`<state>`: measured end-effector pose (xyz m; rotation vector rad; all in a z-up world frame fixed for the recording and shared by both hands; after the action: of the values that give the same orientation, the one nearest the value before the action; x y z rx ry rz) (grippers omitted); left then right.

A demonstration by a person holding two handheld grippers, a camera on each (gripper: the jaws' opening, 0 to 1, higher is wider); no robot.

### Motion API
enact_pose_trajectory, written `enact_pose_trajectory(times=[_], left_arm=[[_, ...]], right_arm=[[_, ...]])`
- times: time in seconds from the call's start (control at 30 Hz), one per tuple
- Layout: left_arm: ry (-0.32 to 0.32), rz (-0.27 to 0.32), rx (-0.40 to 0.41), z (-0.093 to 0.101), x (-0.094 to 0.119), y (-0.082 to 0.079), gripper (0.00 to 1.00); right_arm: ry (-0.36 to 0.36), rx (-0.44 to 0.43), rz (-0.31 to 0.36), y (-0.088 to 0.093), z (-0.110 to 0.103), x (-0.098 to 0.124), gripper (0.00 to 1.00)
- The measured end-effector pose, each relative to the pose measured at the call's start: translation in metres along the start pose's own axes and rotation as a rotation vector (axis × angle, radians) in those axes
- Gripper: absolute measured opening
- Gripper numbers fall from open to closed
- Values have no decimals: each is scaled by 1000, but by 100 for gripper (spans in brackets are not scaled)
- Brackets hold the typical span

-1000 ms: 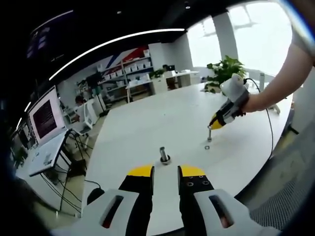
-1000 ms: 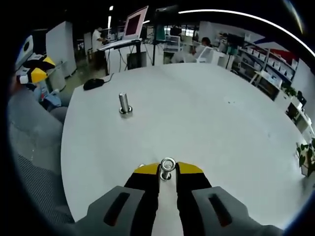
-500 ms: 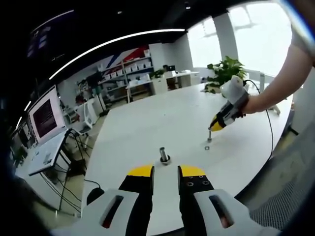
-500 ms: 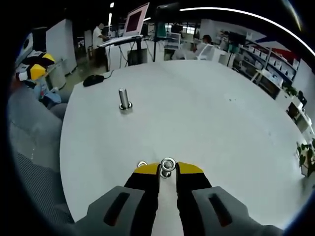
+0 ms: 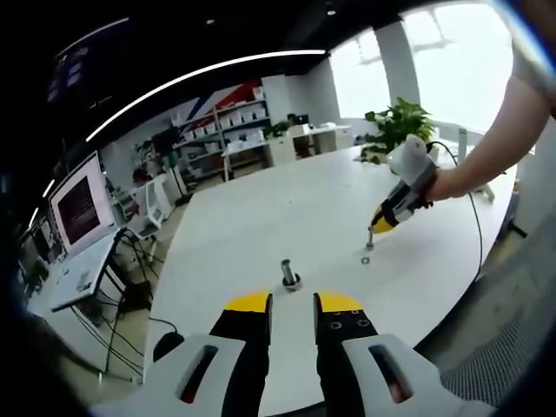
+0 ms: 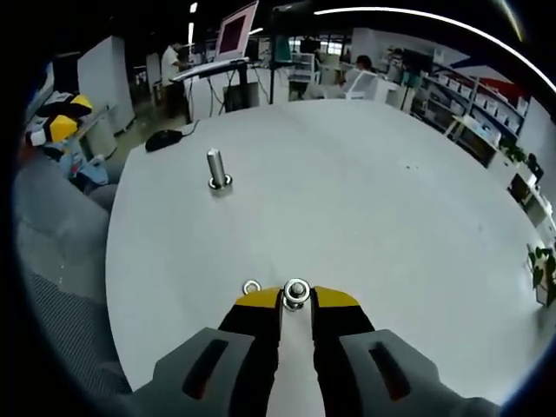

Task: Place the washer onto the threaded stud by aligning its center hole with the stud, sliding it down to the base, and recovering from edge contact or off-axis alignment until the washer reaches the visible bottom stop.

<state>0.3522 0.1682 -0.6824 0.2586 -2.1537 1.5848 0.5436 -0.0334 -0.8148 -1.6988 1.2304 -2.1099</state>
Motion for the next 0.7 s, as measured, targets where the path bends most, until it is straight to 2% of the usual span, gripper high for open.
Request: enact_pose_trajectory(times=[0.7], left_arm=[[-2,-2,-2,0,1,0,17]], right_arm=[[-11,-14,-13,6,-4,1,16]])
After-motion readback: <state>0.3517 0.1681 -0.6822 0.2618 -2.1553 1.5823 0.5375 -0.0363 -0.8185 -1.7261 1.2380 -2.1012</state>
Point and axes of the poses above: the point that each gripper's makers call its tool centre point, and the gripper's own axes: x roughly backward along the fingers, z roughly to its right, y roughly out of its underside, the point moved 1 cm from there along x, roughly backward along the fingers, and after that the axes turned 4 degrees about -x, right-handed, at the moved point
